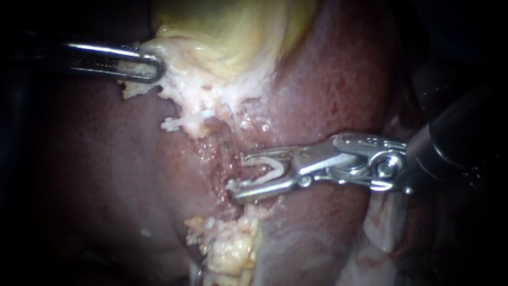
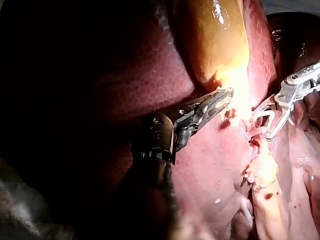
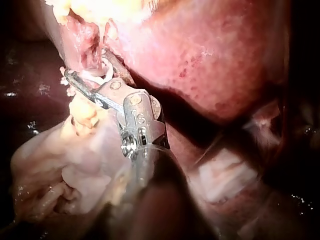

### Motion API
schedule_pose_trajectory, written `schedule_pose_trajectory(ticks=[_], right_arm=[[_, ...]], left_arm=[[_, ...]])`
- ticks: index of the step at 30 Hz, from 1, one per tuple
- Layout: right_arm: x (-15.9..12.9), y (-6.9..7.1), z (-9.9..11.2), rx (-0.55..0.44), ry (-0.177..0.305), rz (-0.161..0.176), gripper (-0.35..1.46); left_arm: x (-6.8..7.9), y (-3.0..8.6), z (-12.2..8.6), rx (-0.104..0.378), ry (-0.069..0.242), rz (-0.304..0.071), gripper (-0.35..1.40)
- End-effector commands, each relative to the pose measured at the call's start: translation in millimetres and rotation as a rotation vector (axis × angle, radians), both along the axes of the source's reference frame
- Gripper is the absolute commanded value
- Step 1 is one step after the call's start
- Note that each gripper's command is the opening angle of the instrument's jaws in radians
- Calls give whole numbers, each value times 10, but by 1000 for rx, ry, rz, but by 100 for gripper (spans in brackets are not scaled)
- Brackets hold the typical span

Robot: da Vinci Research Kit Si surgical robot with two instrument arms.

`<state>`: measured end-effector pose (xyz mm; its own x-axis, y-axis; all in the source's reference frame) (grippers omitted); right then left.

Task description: Clipping second clip right tube

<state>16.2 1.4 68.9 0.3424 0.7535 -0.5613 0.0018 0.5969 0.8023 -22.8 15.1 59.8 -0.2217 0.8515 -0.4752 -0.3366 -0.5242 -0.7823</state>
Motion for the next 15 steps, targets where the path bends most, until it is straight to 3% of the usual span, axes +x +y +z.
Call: schedule_pose_trajectory(ticks=[1, 9, 15], right_arm=[[2, -2, 1, 3, 3, -3, 50], [15, -9, 5, 75, 60, 31, 50], [15, -11, 0, 111, 82, 34, 50]], left_arm=[[0, 0, 1, 0, 1, -1, -35], [-2, 0, 1, 0, 1, -1, -35], [-2, 0, 1, 0, 1, -1, -35]])
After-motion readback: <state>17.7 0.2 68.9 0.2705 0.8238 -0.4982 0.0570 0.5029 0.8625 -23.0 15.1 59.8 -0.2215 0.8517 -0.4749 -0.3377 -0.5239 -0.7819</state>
